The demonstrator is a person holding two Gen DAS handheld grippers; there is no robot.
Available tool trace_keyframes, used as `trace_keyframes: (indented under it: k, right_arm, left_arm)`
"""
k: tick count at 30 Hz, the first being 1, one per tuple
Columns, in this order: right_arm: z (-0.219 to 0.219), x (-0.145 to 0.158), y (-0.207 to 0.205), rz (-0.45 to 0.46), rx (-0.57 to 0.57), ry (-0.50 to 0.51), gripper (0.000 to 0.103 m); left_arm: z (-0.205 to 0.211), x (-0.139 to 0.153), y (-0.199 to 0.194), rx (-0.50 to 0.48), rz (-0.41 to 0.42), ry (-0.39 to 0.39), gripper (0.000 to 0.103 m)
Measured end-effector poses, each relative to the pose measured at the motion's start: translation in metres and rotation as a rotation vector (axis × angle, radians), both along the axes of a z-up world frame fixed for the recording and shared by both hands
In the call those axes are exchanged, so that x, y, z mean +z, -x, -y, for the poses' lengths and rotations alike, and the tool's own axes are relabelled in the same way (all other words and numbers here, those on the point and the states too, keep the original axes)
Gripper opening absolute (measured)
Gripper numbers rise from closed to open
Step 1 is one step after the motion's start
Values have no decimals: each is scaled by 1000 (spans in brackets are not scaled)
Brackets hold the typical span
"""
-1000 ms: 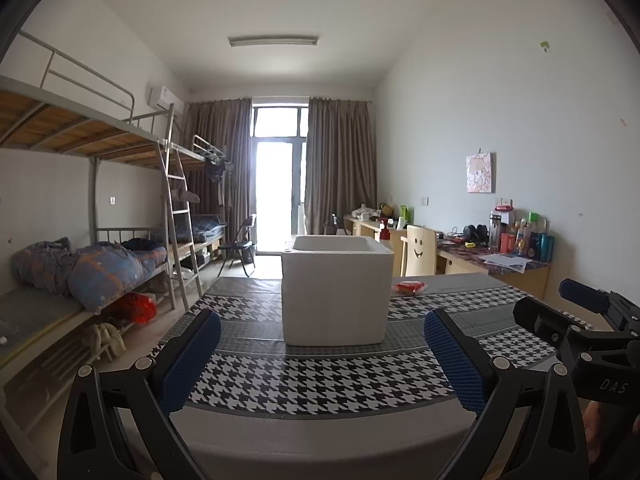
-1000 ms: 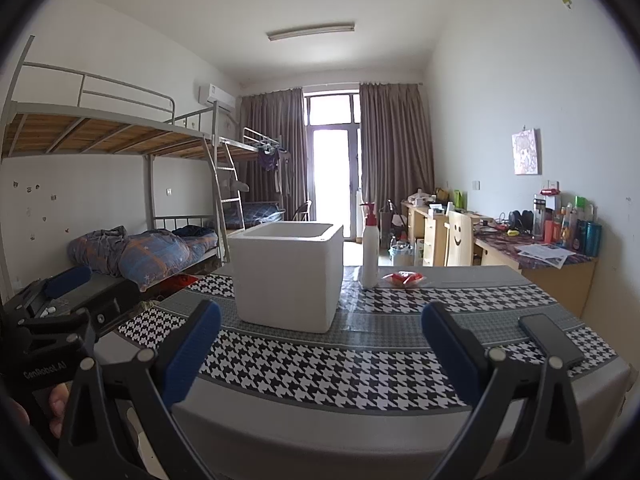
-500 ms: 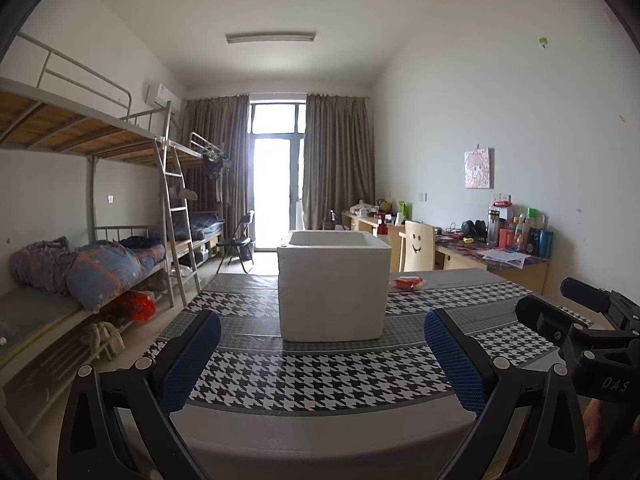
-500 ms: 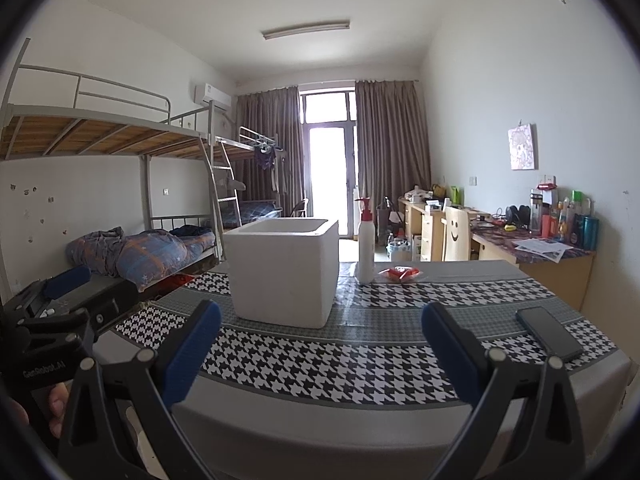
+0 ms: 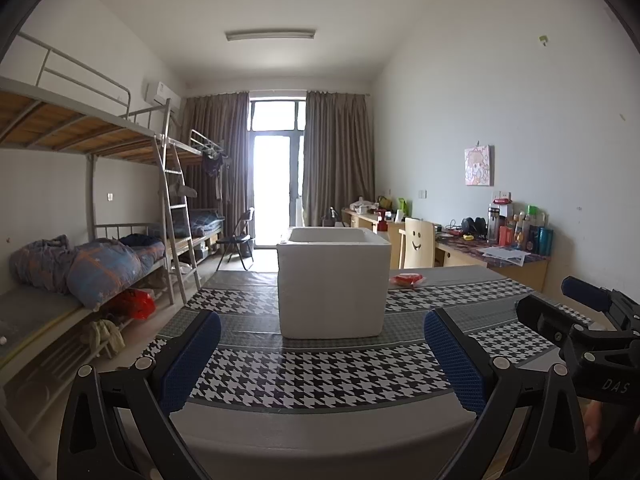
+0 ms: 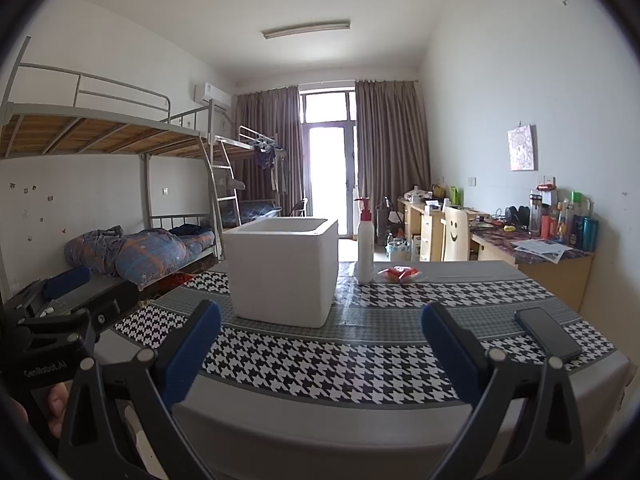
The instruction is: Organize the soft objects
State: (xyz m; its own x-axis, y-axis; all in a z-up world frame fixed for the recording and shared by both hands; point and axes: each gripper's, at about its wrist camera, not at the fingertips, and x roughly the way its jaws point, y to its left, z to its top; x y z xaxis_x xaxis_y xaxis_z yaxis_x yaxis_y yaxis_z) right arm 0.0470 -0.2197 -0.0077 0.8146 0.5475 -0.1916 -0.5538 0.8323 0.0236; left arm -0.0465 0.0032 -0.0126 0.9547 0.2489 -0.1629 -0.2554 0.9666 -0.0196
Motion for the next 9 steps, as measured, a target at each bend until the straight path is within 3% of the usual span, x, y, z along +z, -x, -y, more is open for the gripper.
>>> trace_keyframes:
  k: [9]
  right_arm:
    - [-1,-1,-2,-7,2,6,102]
  left_arm:
    - [0,0,-1,-1,-3,-1,102]
